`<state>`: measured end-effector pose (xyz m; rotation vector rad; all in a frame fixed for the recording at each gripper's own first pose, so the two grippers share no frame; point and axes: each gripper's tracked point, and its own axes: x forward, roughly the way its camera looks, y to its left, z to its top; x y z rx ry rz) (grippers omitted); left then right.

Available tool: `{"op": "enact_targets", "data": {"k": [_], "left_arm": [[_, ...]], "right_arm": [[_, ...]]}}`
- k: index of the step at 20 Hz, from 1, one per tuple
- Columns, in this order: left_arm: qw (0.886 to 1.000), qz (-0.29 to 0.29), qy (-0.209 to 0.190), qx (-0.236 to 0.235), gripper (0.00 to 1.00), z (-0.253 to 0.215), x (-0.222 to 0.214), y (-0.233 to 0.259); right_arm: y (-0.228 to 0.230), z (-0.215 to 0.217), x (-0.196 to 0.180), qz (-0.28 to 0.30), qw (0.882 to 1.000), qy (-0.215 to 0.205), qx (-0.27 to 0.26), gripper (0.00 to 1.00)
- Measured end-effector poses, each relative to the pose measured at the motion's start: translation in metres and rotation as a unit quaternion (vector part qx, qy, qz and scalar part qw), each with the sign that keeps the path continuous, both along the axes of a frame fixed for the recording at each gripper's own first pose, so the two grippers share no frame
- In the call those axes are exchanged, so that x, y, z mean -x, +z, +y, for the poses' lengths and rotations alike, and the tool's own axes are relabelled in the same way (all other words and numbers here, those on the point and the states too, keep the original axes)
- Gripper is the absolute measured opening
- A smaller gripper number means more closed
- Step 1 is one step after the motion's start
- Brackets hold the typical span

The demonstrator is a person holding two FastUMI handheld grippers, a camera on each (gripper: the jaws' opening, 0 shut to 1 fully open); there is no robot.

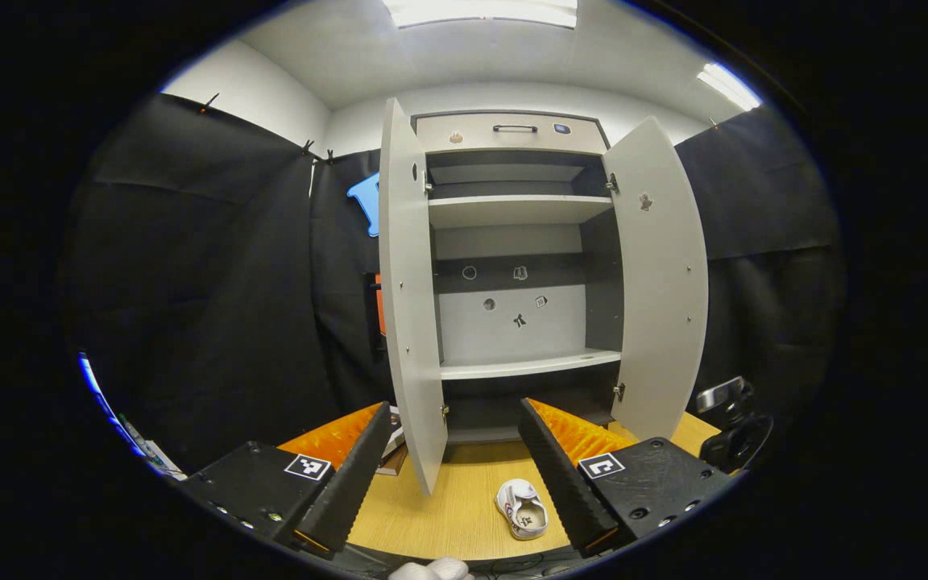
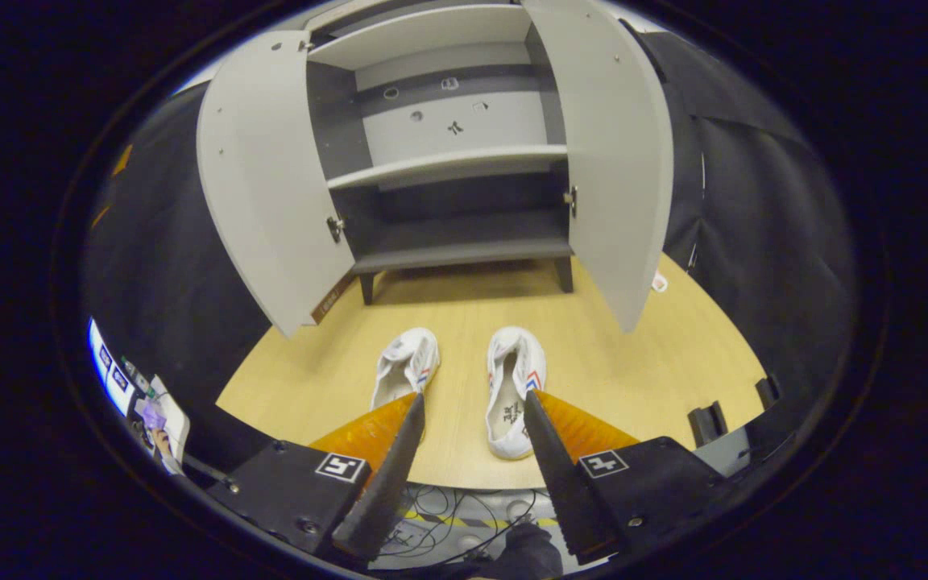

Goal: Grab one shoe with the right hand and put it into the shoe cabinet, grab the other shoe with the left hand and put it into the shoe cabinet; then close the right door with the right hand and the left door with the left hand.

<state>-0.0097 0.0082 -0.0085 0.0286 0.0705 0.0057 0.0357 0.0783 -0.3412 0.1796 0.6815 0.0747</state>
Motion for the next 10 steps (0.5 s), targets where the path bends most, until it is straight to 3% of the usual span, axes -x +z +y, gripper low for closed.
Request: {"op": "enact_targets", "data": {"k": [1,2,3,10], "left_arm": [[1.000,0.000,0.006,-0.003,0.96,0.002,-0.001,0.000],[1.000,0.001,0.013,-0.007,0.96,0.006,-0.001,0.000],[1.000,0.004,0.020,-0.012,1.00,0.010,0.001,0.000],[0.998,0.009,0.053,-0.026,0.96,0.023,0.001,0.002]], "right_arm": [[-0.017,0.007,-0.007,0.011,1.000,0.004,-0.008,0.72],[-0.034,0.010,-0.013,0.026,1.000,0.007,-0.011,0.80],[-0.047,0.010,-0.023,0.032,0.999,0.008,-0.007,0.78],[-0.106,0.009,-0.088,0.077,0.997,-0.001,0.020,0.73]]}}
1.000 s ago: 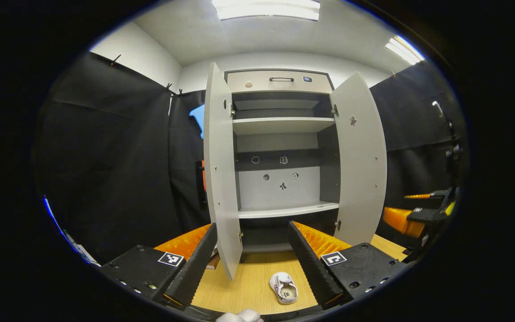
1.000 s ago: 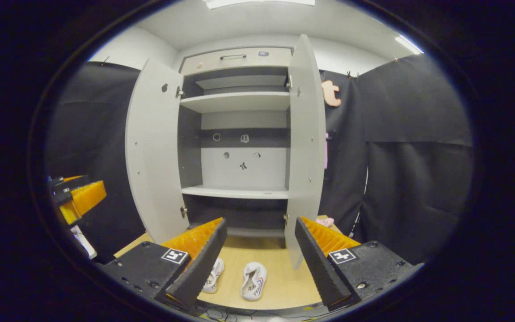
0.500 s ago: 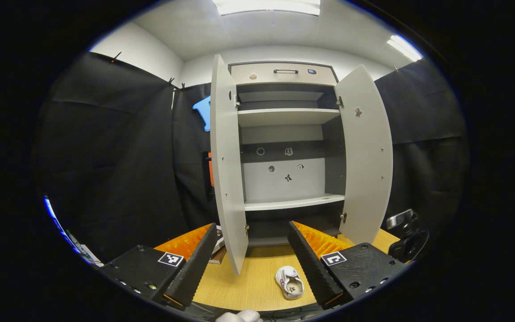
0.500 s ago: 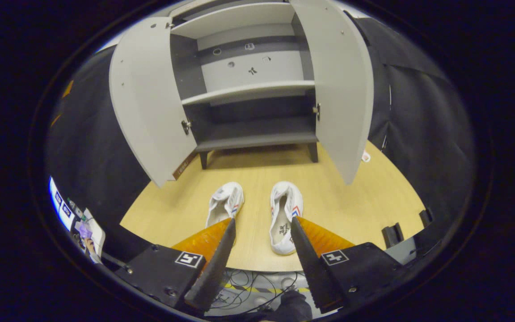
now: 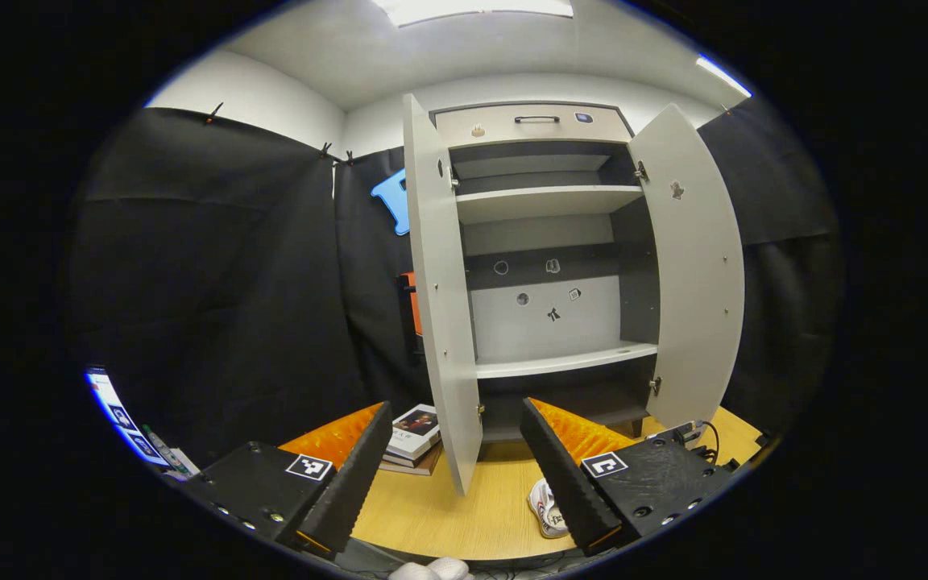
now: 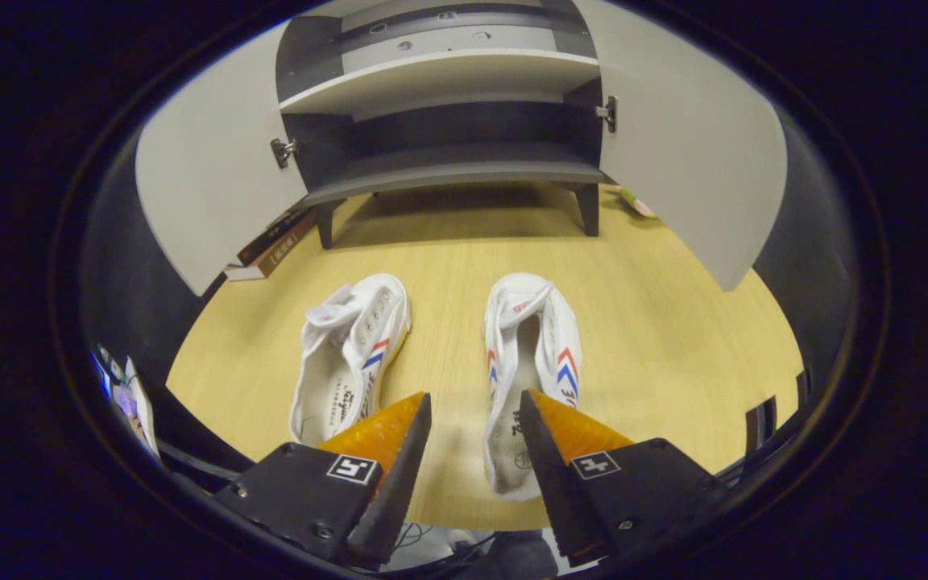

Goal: Grab one shoe with the right hand and put it into the shoe cabinet, grab the other shoe with the left hand and put it into the shoe cabinet; then close the right door with the right hand and the left door with the left hand.

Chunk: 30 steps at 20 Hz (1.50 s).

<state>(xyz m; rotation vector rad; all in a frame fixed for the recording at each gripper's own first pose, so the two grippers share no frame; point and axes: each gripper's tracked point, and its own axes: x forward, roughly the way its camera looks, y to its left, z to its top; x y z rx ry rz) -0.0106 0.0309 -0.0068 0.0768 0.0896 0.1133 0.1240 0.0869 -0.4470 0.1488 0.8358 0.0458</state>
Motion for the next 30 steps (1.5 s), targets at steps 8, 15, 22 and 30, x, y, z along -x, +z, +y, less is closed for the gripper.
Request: {"op": "enact_targets", "data": {"k": [8,15,22,30], "left_arm": [[0.999,0.023,0.027,0.005,1.00,0.003,-0.006,-0.009],[0.999,0.032,0.029,0.005,0.96,0.001,-0.016,-0.011],[1.000,0.023,0.021,0.003,0.96,-0.003,-0.019,-0.007],[1.000,0.002,0.014,-0.001,0.96,-0.004,-0.018,-0.001]], "right_arm": [[-0.018,-0.006,-0.066,-0.008,1.000,0.002,-0.005,0.67],[-0.032,-0.012,-0.072,0.023,0.999,0.008,-0.047,0.08],[0.036,-0.010,-0.075,-0.026,0.998,0.039,-0.029,0.06],[0.197,0.005,-0.096,-0.157,0.986,0.061,-0.018,0.06]]}}
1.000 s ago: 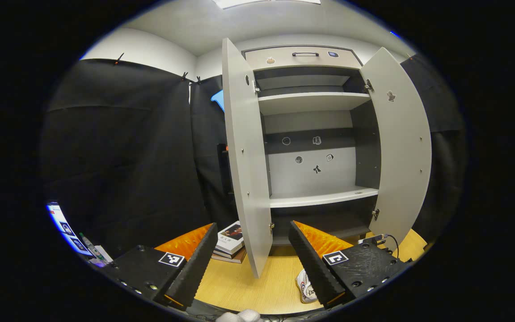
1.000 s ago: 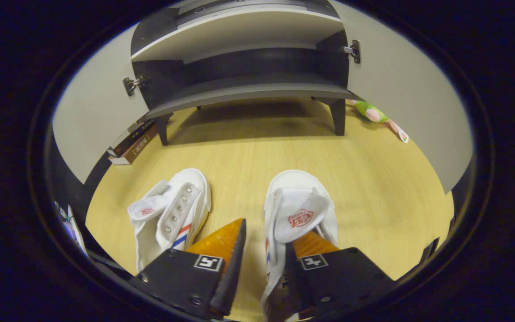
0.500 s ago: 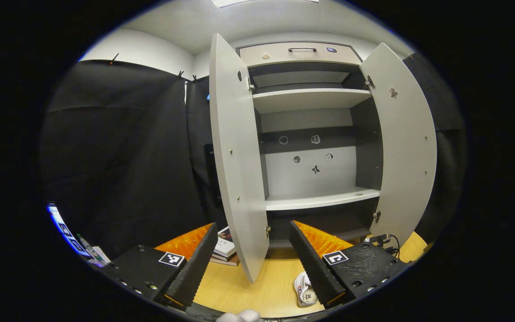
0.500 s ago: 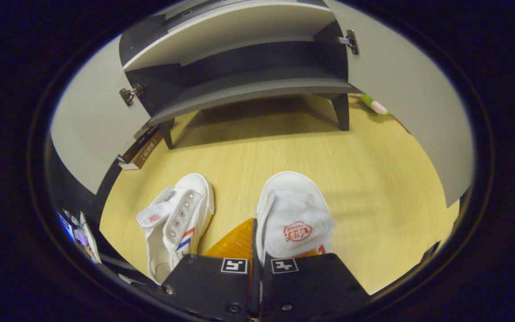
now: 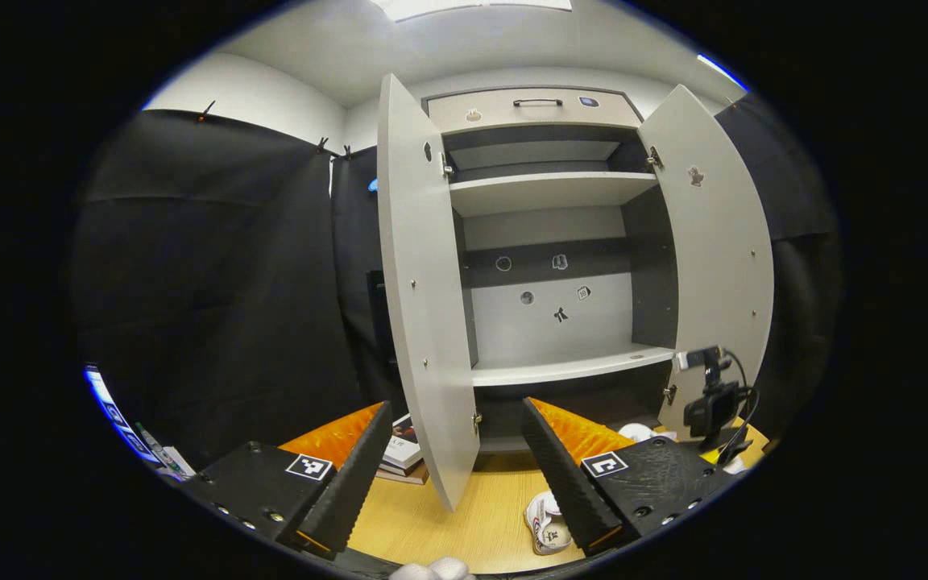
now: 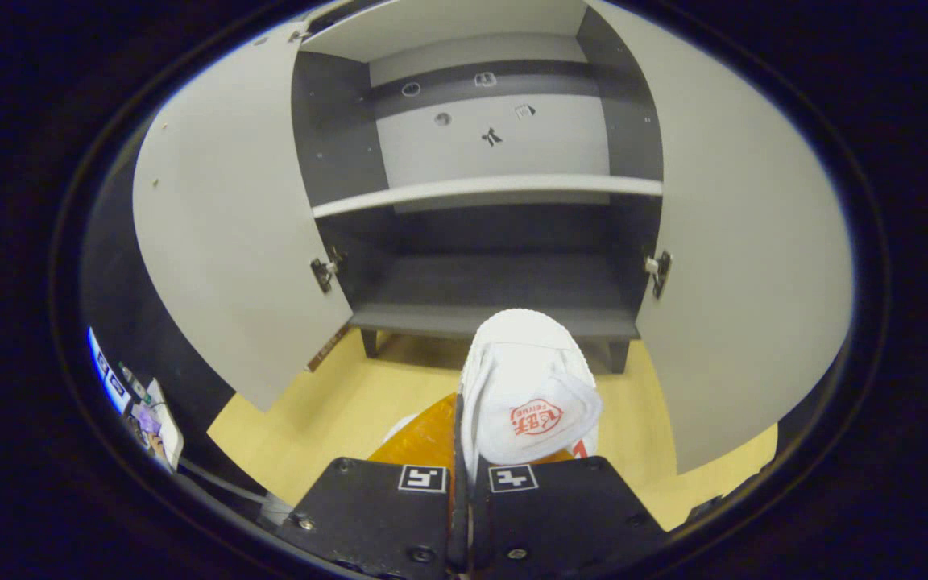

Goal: Grab one shoe with the right hand and put it into the shoe cabinet, grab the other shoe with the left hand and put it into the shoe cabinet; then close the right door with the right hand and the left door with the left hand.

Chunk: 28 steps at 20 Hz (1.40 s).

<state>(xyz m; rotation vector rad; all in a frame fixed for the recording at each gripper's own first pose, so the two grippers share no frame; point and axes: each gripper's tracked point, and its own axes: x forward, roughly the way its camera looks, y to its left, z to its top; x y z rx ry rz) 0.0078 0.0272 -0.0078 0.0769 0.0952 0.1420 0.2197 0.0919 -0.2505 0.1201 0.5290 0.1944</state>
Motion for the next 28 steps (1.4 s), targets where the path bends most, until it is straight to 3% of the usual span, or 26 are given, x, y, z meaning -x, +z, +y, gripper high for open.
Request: {"op": "enact_targets", "data": {"k": [4,6,7,12,14,15,22,28], "left_arm": [[1.000,-0.009,0.000,0.006,1.00,-0.001,0.000,0.001],[1.000,-0.010,0.001,0.006,0.96,0.000,0.000,0.000],[1.000,-0.009,0.002,0.009,1.00,0.000,0.001,-0.001],[1.000,-0.013,0.017,0.019,0.96,0.001,0.000,-0.001],[0.999,-0.011,0.024,0.021,1.00,0.003,0.000,-0.001],[0.999,-0.010,0.028,0.019,0.96,0.004,0.000,-0.002],[0.999,-0.005,0.052,0.015,0.96,0.010,-0.001,-0.004],[0.998,0.005,0.063,0.015,0.96,0.012,0.001,-0.007]], "right_arm": [[0.081,0.000,-0.024,-0.051,0.999,-0.001,-0.017,0.06],[0.113,-0.003,-0.048,-0.075,0.997,-0.004,-0.006,0.06],[0.126,-0.004,-0.061,-0.089,0.996,-0.008,-0.001,0.06],[0.176,-0.011,-0.128,-0.129,0.991,-0.030,0.017,0.06],[0.188,-0.011,-0.156,-0.138,0.990,-0.034,0.018,0.06],[0.192,-0.009,-0.169,-0.140,0.989,-0.034,0.019,0.06],[0.193,-0.017,-0.271,-0.127,0.990,-0.046,0.042,0.06],[0.164,-0.023,-0.314,-0.069,0.995,-0.053,0.045,0.06]]}}
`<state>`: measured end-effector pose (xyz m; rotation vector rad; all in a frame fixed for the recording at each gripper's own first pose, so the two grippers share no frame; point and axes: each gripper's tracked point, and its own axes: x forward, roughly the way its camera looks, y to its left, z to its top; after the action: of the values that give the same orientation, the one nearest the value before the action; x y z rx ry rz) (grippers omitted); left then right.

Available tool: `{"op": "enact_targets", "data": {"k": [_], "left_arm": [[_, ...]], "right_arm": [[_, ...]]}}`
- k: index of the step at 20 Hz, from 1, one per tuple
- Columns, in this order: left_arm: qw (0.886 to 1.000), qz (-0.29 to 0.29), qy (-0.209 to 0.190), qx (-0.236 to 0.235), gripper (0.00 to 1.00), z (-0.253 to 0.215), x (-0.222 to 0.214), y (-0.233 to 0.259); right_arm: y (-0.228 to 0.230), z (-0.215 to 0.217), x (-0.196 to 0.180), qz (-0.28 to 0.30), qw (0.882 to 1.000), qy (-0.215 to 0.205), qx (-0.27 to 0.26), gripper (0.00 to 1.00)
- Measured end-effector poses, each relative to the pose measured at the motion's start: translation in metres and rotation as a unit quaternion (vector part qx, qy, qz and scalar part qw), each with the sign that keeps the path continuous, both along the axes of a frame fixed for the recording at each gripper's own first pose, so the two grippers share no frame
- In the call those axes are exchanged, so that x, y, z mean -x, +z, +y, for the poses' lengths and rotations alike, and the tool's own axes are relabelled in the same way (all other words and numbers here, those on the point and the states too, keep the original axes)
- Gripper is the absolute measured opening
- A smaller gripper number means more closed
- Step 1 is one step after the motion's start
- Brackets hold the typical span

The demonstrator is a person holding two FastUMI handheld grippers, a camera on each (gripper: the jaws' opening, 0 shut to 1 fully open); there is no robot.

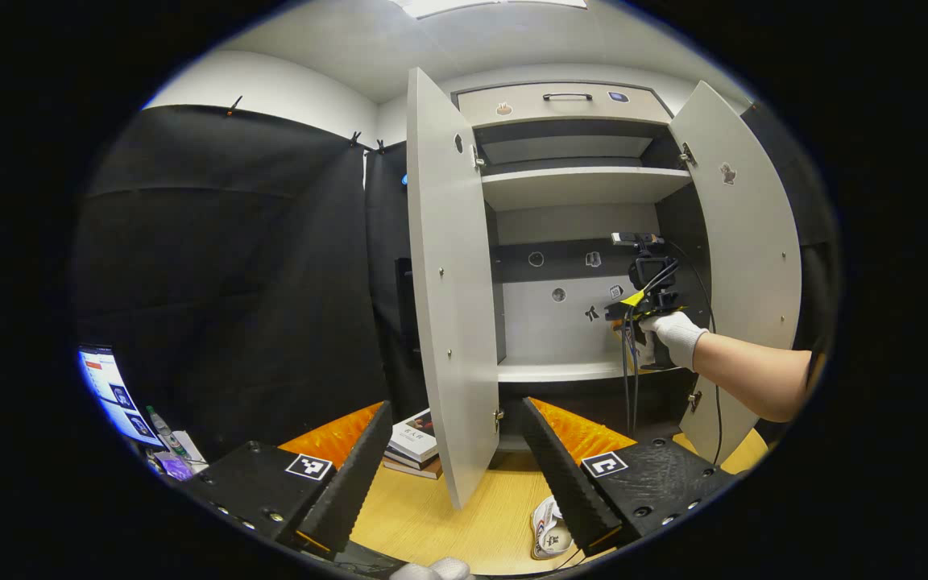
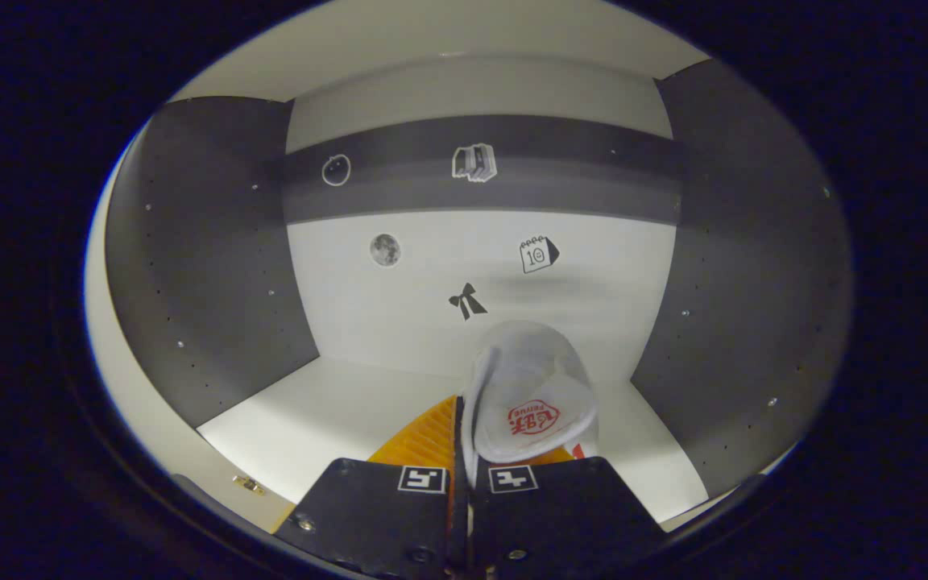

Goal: Grab one shoe with the right hand and put it into the shoe cabinet, grab the other shoe with the left hand and put it into the shoe cabinet; then close the right door with the right hand and the left door with the left hand.

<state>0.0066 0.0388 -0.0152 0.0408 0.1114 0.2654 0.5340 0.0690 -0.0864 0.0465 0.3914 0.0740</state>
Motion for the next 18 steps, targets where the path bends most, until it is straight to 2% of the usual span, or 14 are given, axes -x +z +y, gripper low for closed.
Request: {"op": "enact_targets", "data": {"k": [3,5,6,7,8,9,12,15,18], "left_arm": [[1.000,-0.003,-0.002,-0.001,0.96,-0.001,-0.002,0.000],[1.000,-0.003,-0.003,-0.004,0.96,0.000,-0.002,0.000],[1.000,-0.001,-0.003,-0.003,1.00,0.000,-0.001,-0.001],[1.000,-0.002,-0.004,-0.003,1.00,-0.001,-0.001,0.000],[1.000,-0.003,-0.004,-0.004,0.96,-0.001,-0.001,0.000],[1.000,-0.003,-0.004,-0.006,0.96,0.000,-0.002,0.000],[1.000,-0.007,-0.005,-0.004,0.96,0.000,-0.001,0.001],[1.000,-0.013,-0.006,-0.005,0.96,0.000,-0.001,0.003],[1.000,-0.016,-0.008,-0.008,0.96,0.002,-0.002,0.003]], "right_arm": [[-0.015,-0.007,-0.007,0.040,0.999,-0.006,0.011,0.08],[-0.023,-0.010,-0.009,0.066,0.998,-0.012,-0.001,0.15],[-0.028,-0.010,-0.008,0.077,0.997,-0.011,-0.006,0.26],[-0.028,-0.006,-0.006,0.076,0.997,-0.003,-0.021,0.25],[-0.026,-0.001,-0.003,0.075,0.997,0.002,-0.031,0.31],[-0.025,-0.003,-0.004,0.073,0.997,0.002,-0.028,0.33],[-0.012,-0.001,0.003,0.055,0.998,0.000,-0.032,0.45],[0.006,-0.010,0.016,0.023,0.999,-0.013,-0.022,0.49],[0.047,-0.022,0.046,-0.051,0.998,-0.029,-0.005,0.52]]}}
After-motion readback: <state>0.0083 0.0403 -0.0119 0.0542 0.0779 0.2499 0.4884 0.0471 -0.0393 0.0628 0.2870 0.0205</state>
